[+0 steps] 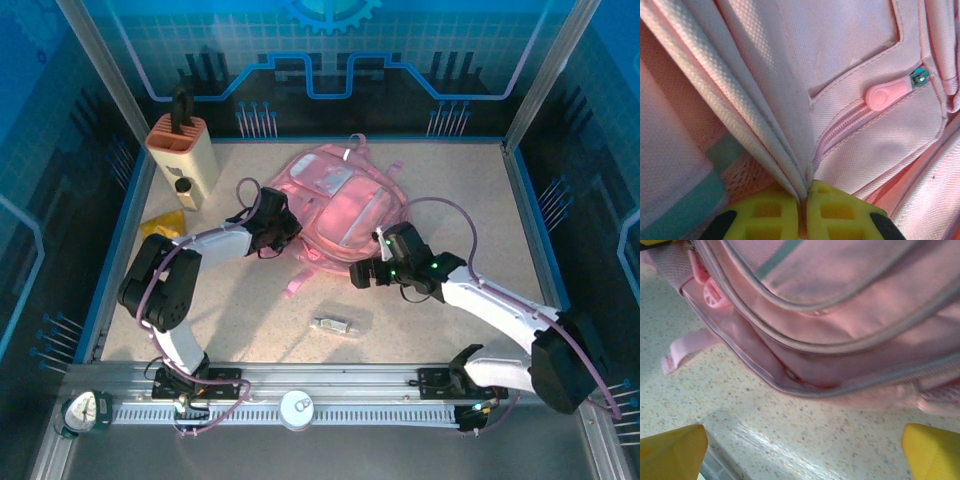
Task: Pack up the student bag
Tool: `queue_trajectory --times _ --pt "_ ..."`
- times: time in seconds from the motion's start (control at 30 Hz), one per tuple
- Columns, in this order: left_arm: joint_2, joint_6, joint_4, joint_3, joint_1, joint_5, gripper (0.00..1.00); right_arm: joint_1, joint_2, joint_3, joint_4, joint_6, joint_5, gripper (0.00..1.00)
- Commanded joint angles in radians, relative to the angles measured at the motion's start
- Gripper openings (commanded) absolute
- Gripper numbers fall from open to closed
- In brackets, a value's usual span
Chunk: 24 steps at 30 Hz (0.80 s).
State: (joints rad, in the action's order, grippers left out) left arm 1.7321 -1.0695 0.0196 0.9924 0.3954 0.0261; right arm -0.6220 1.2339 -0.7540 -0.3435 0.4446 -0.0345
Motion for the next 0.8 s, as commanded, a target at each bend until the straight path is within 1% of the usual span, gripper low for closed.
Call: queue_trajectory --times 0.0,0.07,0.13,0.2,0.33,0.4,0.47,0.6,0.77 --pt "-0.068 -0.007 -0.052 0.002 0.001 0.052 0.0 -0.065 0.05 -0.074 0.001 0.019 -0.004 0.99" --pt "-0.087 -0.018 -0.043 0.002 0.006 0.055 0.0 -0.098 0.081 -0.1 0.036 0.038 -0.029 0.97" --pt "-0.105 -0.036 -0.043 -0.004 0.015 0.055 0.0 -0.113 0.123 -0.119 0.065 0.07 -0.017 0.91" --pt "-0.116 -0.051 -0.049 -0.006 0.03 0.057 0.0 -0.137 0.178 -0.176 0.093 0.095 -0.024 0.85" --pt "-0.124 -0.062 -0.037 0.011 0.047 0.059 0.0 -0.173 0.265 -0.221 0.166 0.135 -0.029 0.75" --pt "-0.128 -0.069 -0.044 0.012 0.051 0.064 0.0 -0.19 0.297 -0.247 0.199 0.146 -0.044 0.67" --pt "-0.134 -0.072 -0.038 0.008 0.057 0.051 0.0 -0.207 0.328 -0.266 0.227 0.147 -0.084 0.61" --pt "-0.142 -0.088 -0.055 -0.006 0.064 0.051 0.0 -0.208 0.406 -0.301 0.262 0.173 -0.117 0.54" --pt "-0.142 -0.086 -0.054 -0.011 0.065 0.054 0.0 -0.208 0.49 -0.373 0.267 0.163 -0.134 0.48"
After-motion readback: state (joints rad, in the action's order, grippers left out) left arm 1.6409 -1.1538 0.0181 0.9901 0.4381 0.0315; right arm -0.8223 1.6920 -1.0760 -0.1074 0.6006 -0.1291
